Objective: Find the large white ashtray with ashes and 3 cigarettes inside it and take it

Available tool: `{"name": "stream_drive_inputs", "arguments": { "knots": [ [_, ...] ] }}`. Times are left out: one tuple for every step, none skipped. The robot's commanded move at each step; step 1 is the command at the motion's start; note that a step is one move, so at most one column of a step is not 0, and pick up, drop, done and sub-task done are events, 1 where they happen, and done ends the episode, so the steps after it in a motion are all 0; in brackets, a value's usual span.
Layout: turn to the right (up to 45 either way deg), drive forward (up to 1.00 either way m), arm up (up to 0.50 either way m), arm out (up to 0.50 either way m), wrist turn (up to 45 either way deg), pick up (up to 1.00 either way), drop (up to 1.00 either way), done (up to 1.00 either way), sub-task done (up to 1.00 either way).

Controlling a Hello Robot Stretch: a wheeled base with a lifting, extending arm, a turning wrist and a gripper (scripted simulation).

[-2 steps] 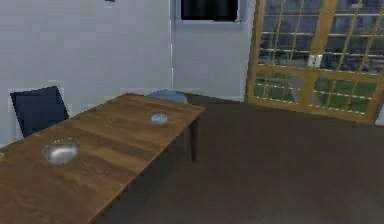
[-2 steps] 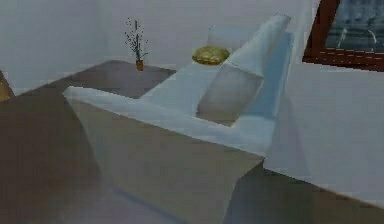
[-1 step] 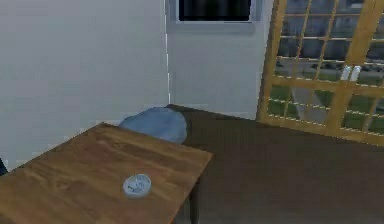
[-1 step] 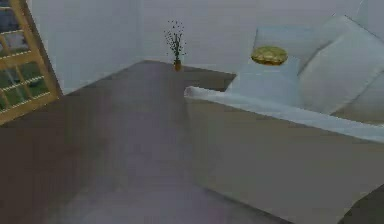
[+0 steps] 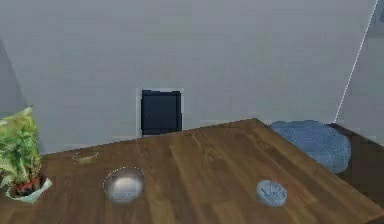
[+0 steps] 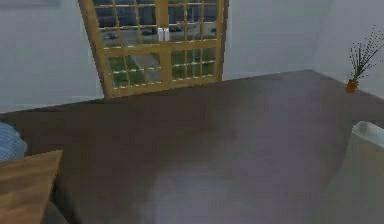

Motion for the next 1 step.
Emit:
{"name": "stream_drive_inputs", "arguments": {
  "knots": [
    [-45.0,0.0,0.0,0.0,0.0,0.0,0.0,0.0,0.0]
  ]
}}
